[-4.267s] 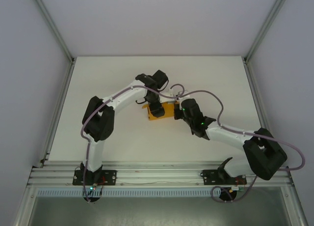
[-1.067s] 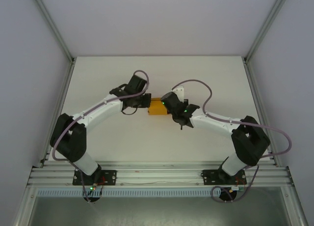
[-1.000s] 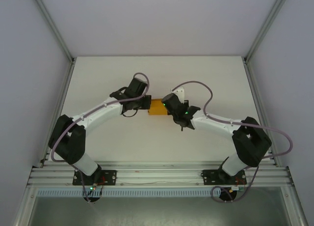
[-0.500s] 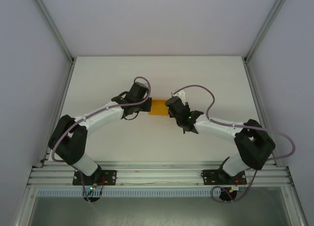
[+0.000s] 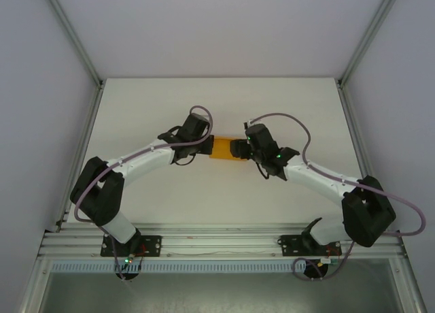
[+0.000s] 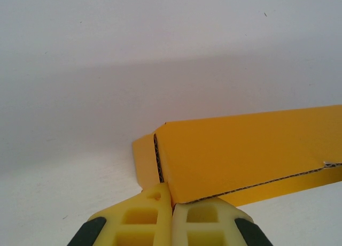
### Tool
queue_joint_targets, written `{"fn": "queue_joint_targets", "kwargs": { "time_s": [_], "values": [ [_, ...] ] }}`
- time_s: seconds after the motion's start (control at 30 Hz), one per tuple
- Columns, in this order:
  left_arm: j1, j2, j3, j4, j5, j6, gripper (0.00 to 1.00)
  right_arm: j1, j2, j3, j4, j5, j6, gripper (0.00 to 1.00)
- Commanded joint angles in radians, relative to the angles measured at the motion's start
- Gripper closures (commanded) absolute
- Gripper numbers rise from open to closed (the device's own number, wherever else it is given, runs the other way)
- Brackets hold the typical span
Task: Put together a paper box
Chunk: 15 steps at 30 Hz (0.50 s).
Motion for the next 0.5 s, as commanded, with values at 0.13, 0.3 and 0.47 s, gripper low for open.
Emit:
{"fn": "queue_joint_targets", "kwargs": {
  "time_s": [0.13, 0.3, 0.47],
  "values": [
    [-0.018, 0.077, -0.015, -0.178, 0.047, 0.008, 1.0, -0.061, 0.011, 0.077, -0.074, 0.07, 0.097, 0.34],
    [-0.019, 0.077, -0.01, -0.178, 0.045, 0.011, 1.0, -0.094, 0.024, 0.048, -0.084, 0.076, 0.131, 0.44],
    [-0.019, 0.073, 0.015, -0.187, 0.074, 0.011, 1.0, -0.099, 0.078, -0.024, -0.048, 0.048, 0.158, 0.56]
  ]
}}
